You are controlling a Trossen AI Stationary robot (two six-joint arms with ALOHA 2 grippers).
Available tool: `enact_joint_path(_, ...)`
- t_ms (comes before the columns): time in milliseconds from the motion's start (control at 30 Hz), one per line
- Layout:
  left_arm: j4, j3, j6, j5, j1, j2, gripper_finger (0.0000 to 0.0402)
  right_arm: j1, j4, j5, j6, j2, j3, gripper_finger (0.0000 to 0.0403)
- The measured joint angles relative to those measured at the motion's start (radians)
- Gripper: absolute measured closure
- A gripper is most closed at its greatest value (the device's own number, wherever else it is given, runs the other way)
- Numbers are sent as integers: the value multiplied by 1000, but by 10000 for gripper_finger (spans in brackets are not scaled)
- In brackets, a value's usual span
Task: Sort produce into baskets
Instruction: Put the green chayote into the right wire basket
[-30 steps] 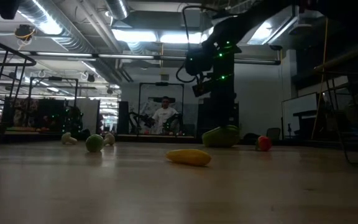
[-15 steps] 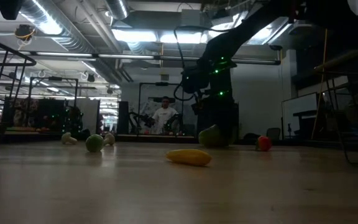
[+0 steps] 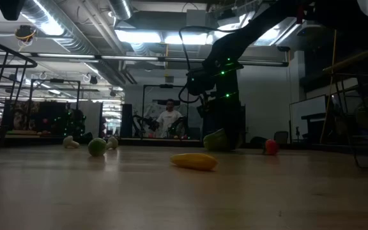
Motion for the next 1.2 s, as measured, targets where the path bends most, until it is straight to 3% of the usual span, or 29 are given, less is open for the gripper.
enact_joint_path(267, 1, 0, 23, -56, 5, 0, 121, 27, -85, -51, 26, -38, 0, 114)
enact_joint_path(567, 11, 0, 131, -125, 75, 0, 121, 160, -198, -60, 96, -202, 0, 114)
enact_joint_path(900, 130, 0, 269, -135, 138, 0, 121, 468, -278, -120, 363, -392, 1, 111)
enact_joint_path(1200, 214, 0, 320, -149, 172, 0, 122, 801, -383, -123, 584, -422, 1, 110)
